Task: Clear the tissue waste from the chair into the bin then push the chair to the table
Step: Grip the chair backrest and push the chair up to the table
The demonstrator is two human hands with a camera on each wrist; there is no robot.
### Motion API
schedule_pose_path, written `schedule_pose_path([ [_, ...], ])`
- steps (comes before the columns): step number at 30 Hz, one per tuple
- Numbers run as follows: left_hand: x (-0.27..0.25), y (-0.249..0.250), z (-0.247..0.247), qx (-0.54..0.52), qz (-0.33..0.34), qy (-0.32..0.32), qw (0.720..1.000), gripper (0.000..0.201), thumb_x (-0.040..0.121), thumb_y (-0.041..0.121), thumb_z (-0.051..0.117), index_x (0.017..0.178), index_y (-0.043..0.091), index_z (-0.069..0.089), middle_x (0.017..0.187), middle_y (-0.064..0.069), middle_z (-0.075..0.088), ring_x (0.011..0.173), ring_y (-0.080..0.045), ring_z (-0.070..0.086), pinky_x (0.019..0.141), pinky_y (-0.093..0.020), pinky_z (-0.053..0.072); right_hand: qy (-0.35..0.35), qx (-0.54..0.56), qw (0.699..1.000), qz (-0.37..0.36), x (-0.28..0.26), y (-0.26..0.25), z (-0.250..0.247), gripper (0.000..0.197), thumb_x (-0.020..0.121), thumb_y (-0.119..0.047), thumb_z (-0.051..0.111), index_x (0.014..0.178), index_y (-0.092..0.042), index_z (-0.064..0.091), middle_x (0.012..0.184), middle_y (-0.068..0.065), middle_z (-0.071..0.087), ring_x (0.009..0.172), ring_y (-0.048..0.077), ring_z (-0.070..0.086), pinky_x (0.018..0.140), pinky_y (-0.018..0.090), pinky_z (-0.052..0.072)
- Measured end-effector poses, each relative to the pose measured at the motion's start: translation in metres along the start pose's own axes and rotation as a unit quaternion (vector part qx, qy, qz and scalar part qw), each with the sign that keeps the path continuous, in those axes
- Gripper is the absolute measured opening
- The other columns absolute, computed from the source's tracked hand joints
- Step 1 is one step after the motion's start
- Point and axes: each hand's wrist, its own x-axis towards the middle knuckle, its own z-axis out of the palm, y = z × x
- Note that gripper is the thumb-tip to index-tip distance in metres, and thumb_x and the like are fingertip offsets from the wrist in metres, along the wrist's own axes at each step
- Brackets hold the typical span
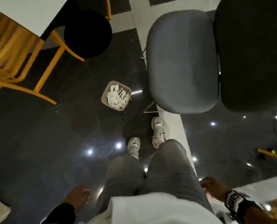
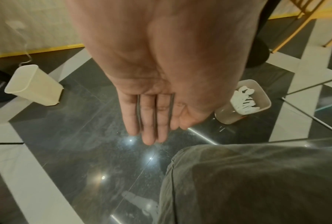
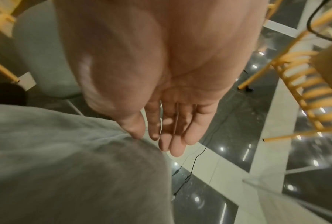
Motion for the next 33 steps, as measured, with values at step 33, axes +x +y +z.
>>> schedule_pose_path([
  [33, -0.073, 0.32, 0.258, 0.249, 0.161, 0.073, 0.952, 0.02, 0.1, 0.009, 0.052, 0.093, 0.0, 0.068, 0.088, -0.018, 0.068, 0.07, -0.025, 0.061, 0.062, -0.028, 0.044, 0.023, 0.236, 0.971, -0.019, -0.021, 0.347, -0.038, 0.026, 0.091, -0.026, 0.055, 0.068, -0.018, 0.064, 0.08, 0.005, 0.073, 0.08, 0.025, 0.071, 0.081, 0.039, 0.057],
])
